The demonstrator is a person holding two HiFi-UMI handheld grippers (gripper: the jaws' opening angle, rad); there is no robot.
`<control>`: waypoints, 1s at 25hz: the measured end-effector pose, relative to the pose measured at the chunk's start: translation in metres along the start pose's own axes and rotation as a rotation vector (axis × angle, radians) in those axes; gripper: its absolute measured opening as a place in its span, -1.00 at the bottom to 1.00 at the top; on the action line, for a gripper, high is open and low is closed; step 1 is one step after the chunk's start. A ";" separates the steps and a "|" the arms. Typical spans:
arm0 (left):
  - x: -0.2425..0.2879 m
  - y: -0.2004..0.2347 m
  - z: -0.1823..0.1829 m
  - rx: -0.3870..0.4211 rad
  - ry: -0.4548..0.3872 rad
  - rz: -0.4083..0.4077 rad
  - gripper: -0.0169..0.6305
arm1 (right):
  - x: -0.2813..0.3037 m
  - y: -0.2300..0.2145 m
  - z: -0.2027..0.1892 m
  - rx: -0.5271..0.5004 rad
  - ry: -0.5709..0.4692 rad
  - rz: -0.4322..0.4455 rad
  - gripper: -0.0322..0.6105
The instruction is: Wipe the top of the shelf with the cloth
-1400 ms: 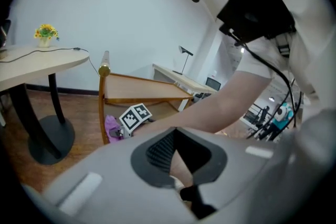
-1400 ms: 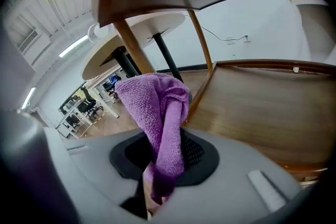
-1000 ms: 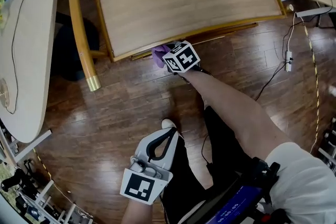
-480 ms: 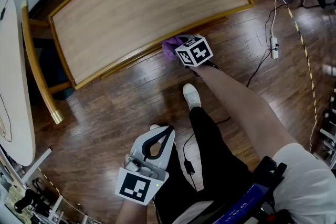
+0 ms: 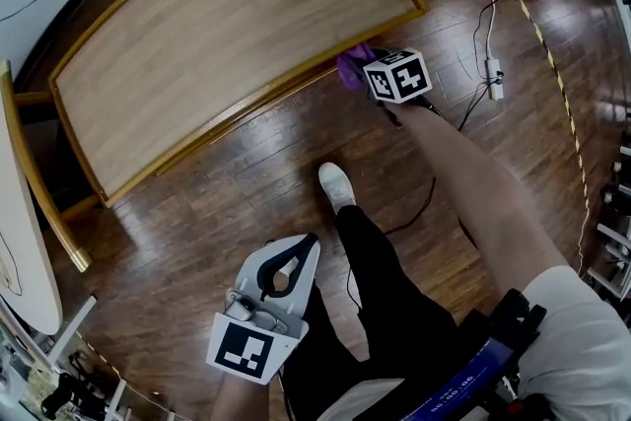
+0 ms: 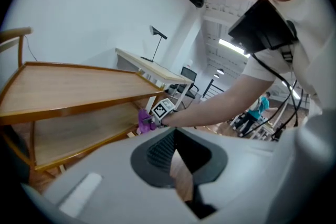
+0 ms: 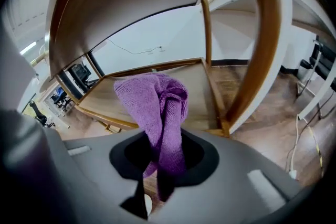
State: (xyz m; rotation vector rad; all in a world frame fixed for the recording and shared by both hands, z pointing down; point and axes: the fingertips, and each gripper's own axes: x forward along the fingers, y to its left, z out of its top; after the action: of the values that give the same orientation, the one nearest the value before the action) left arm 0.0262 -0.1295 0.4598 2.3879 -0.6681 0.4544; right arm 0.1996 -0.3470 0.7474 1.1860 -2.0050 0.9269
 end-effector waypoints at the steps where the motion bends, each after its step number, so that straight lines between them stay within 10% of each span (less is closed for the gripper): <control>1: 0.004 -0.001 0.002 0.000 0.001 -0.003 -0.89 | -0.004 -0.011 -0.001 0.004 0.000 -0.016 -0.64; 14: -0.003 0.001 -0.002 -0.016 -0.027 0.028 -0.89 | -0.032 -0.033 0.000 -0.031 -0.025 -0.114 -0.64; 25: -0.119 0.042 -0.038 -0.067 -0.099 0.193 -0.89 | 0.017 0.235 -0.026 -0.218 -0.058 0.208 -0.64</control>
State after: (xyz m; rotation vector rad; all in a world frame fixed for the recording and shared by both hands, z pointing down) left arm -0.0996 -0.0925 0.4528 2.3043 -0.9492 0.3886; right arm -0.0155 -0.2514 0.7160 0.9074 -2.2437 0.7545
